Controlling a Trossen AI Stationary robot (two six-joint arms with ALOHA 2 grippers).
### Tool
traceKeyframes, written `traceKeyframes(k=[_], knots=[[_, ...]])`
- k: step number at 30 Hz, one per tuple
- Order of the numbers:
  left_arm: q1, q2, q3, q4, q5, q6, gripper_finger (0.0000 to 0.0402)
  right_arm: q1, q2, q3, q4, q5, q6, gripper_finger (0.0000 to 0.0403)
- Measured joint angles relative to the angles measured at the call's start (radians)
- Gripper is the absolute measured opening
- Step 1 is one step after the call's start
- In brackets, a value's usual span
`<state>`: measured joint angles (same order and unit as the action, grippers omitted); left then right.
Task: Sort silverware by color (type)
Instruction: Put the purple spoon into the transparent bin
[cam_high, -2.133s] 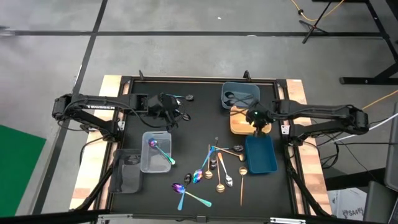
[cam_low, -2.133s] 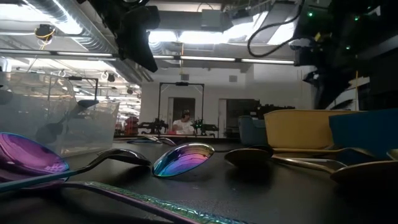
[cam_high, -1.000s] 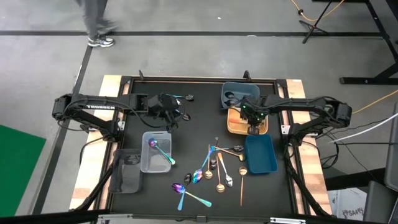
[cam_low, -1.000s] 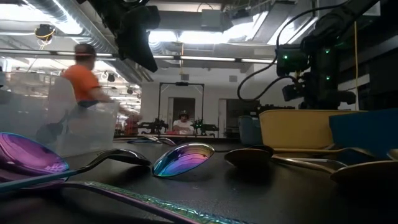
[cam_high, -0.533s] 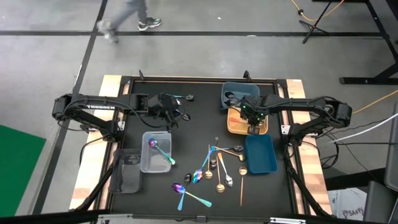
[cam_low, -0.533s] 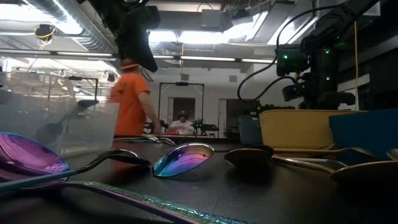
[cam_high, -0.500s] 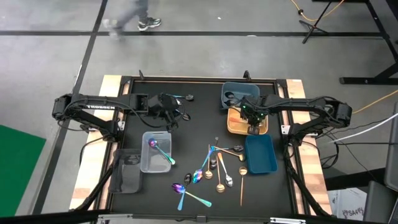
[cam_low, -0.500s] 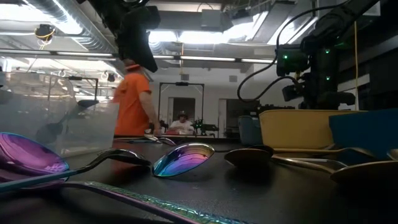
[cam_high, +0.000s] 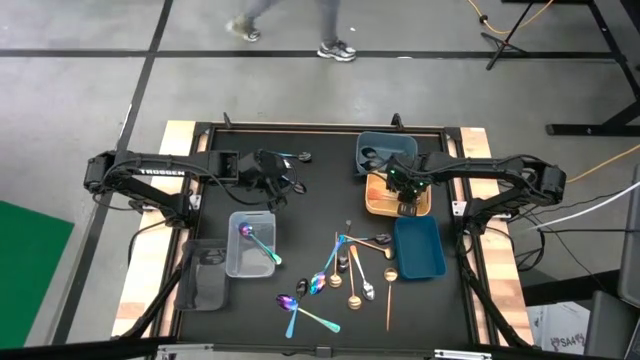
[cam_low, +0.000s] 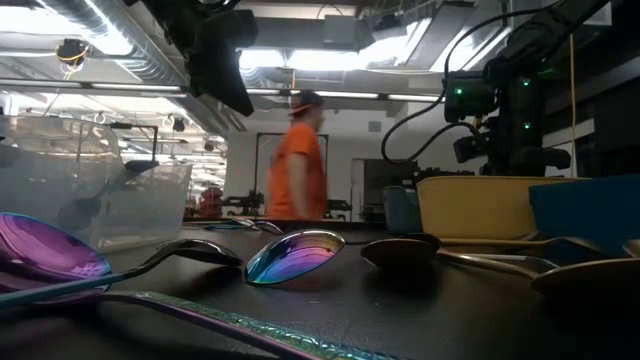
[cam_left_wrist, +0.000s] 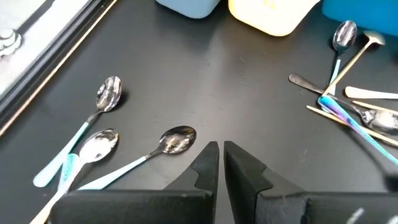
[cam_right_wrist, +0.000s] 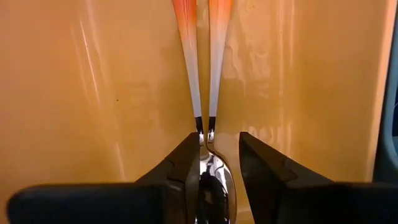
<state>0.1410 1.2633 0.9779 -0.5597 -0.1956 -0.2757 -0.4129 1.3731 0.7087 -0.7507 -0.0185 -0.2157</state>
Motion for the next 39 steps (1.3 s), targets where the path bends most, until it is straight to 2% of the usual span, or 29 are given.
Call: traceKeyframes(k=[5, 10, 17, 29, 35, 39], knots=[[0.000, 0.000, 0.000, 0.025, 0.053, -0.053, 0.0035, 0.000, 0.000, 0.000, 0.000, 0.000, 0.000, 0.0102], [-0.007, 0.000, 0.000, 0.089, 0.098, -0.118, 0.0088, 0.000, 0.000, 0.000, 0.001, 0.000, 0.000, 0.0102], [-0.109, 0.000, 0.000, 0.251, 0.105, -0.244, 0.0144, 0.000, 0.000, 0.000, 0.001, 0.000, 0.000, 0.0102], [-0.368, 0.021, 0.000, 0.445, -0.039, -0.377, 0.0136, 0.000, 0.000, 0.000, 0.002, 0.000, 0.000, 0.0102], [-0.447, 0.113, -0.001, 0.615, -0.065, -0.372, 0.0126, 0.000, 0.000, 0.000, 0.003, 0.000, 0.000, 0.0102], [-0.470, 0.189, -0.001, 0.646, -0.080, -0.377, 0.0122, 0.000, 0.000, 0.000, 0.003, 0.000, 0.000, 0.0102]])
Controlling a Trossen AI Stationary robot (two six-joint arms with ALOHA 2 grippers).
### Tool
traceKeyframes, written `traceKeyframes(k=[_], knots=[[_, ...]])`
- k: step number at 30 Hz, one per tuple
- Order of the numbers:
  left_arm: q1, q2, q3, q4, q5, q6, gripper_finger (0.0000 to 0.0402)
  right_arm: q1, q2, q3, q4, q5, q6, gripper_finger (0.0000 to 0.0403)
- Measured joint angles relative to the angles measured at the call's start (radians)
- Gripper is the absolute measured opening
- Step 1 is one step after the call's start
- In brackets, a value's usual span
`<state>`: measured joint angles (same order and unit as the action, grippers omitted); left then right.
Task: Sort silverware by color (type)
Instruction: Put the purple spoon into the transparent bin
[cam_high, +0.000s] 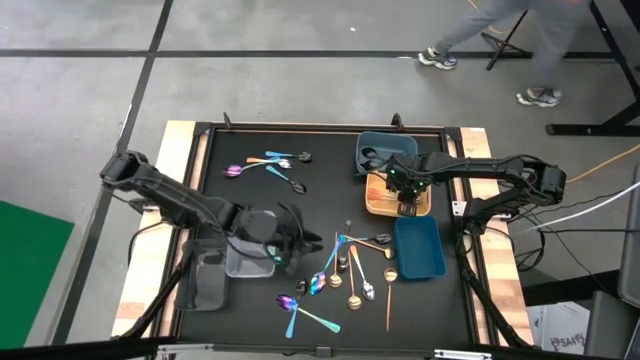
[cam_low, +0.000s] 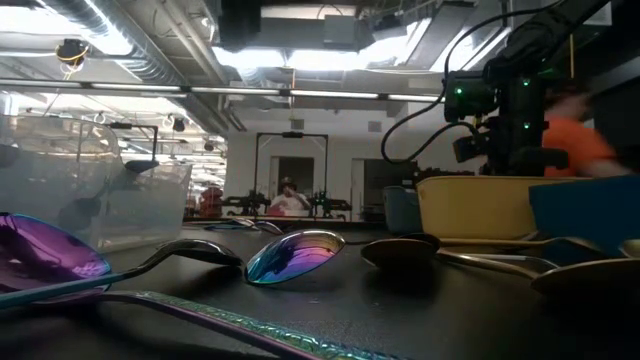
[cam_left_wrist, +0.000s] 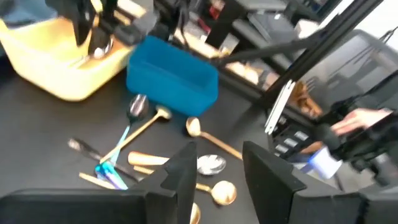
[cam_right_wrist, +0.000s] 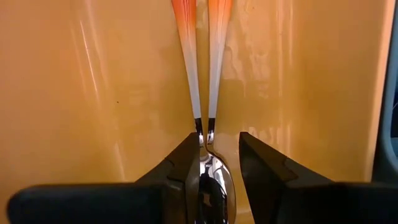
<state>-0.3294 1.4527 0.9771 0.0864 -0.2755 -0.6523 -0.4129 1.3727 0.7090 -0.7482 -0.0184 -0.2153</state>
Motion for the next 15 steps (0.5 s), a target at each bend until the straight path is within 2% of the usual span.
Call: traceKeyframes(k=[10, 15], knots=[[-0.005, 0.181, 0.003, 0.001, 0.005, -0.082, 0.0121, 0.000, 0.000, 0.000, 0.000, 0.000, 0.000, 0.0101], [-0.004, 0.280, 0.088, -0.073, 0.031, -0.074, 0.0121, 0.000, 0.000, 0.000, 0.000, 0.000, 0.000, 0.0101]])
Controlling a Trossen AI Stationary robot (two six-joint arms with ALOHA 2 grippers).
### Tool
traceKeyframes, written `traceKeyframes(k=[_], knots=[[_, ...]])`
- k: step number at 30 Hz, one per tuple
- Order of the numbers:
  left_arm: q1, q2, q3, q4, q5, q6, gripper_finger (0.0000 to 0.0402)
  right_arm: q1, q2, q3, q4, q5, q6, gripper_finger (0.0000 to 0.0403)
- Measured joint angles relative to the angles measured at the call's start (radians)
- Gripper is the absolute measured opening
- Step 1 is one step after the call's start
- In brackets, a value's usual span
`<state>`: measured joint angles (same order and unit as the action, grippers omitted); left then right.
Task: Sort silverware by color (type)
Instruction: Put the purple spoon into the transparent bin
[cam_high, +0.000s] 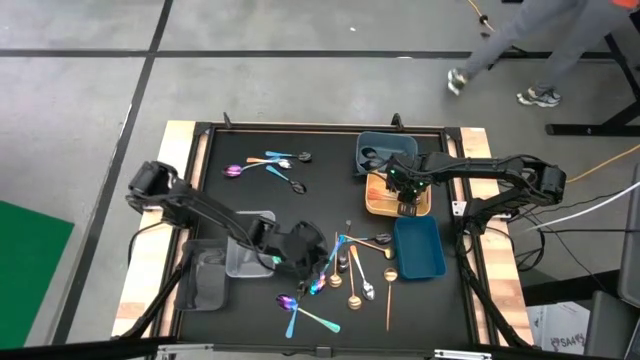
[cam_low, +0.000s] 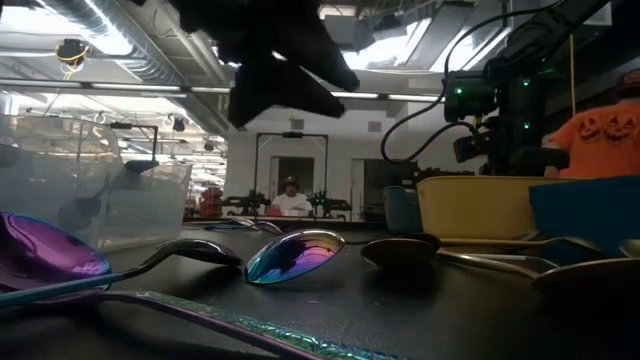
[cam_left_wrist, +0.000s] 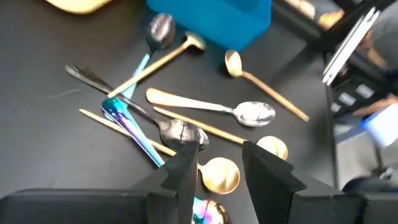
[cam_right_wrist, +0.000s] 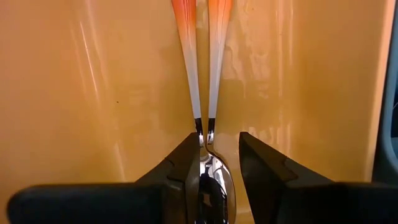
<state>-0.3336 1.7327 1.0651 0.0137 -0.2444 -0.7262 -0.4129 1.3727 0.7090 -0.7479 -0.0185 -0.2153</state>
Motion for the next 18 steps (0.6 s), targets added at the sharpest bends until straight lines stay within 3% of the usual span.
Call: traceKeyframes(k=[11, 18], knots=[[-0.003, 0.231, 0.337, -0.395, 0.024, 0.022, 0.0121, 0.000, 0.000, 0.000, 0.000, 0.000, 0.000, 0.0101], [-0.004, 0.341, 0.450, -0.515, 0.023, 0.015, 0.0121, 0.000, 0.000, 0.000, 0.004, 0.000, 0.000, 0.0101]])
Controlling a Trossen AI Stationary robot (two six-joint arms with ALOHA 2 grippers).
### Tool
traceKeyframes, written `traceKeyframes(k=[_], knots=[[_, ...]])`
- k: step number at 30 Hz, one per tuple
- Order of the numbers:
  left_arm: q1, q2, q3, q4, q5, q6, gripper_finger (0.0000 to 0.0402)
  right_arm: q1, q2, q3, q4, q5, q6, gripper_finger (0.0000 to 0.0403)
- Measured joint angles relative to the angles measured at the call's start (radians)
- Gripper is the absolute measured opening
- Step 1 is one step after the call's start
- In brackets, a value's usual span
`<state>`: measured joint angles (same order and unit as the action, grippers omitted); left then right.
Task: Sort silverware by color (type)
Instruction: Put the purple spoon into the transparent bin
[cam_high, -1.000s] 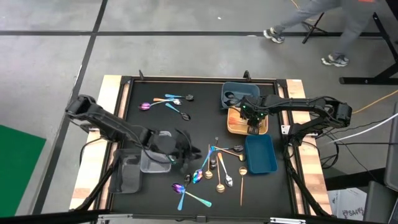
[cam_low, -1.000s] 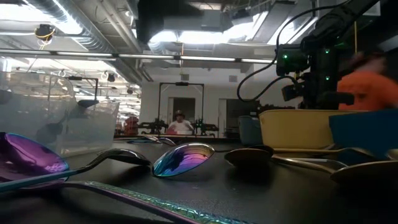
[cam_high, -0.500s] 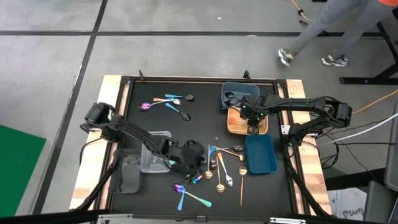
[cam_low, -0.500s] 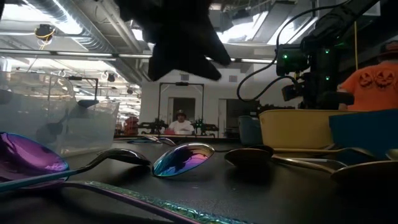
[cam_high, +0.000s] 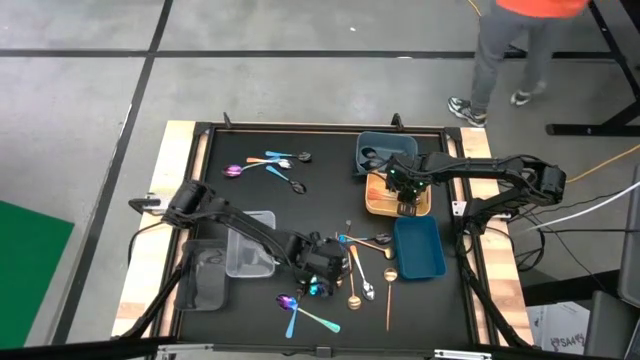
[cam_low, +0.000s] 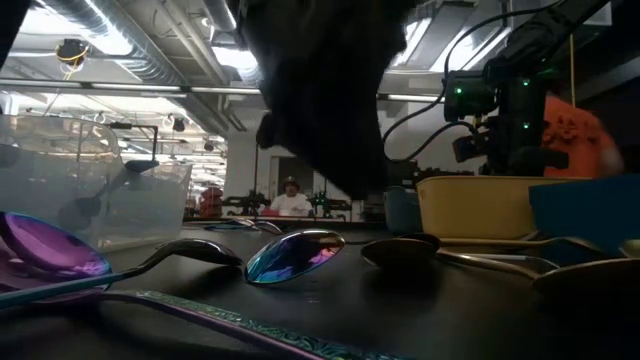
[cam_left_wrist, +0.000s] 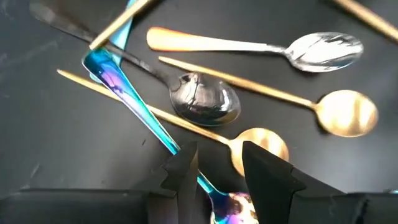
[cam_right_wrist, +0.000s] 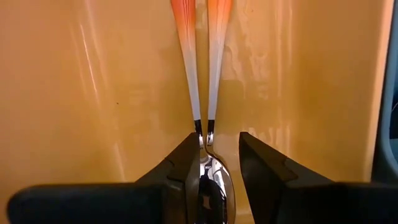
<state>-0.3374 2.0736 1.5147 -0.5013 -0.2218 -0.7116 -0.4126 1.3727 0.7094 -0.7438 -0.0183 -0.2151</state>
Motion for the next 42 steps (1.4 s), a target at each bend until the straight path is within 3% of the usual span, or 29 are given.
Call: traceKeyframes(k=[9, 42], knots=[[0.000, 0.049, 0.011, -0.070, 0.000, -0.049, 0.0121, 0.000, 0.000, 0.000, 0.020, 0.000, 0.000, 0.0101], [-0.006, 0.048, -0.027, -0.068, -0.020, -0.171, 0.0121, 0.000, 0.000, 0.000, 0.021, 0.000, 0.000, 0.0101]])
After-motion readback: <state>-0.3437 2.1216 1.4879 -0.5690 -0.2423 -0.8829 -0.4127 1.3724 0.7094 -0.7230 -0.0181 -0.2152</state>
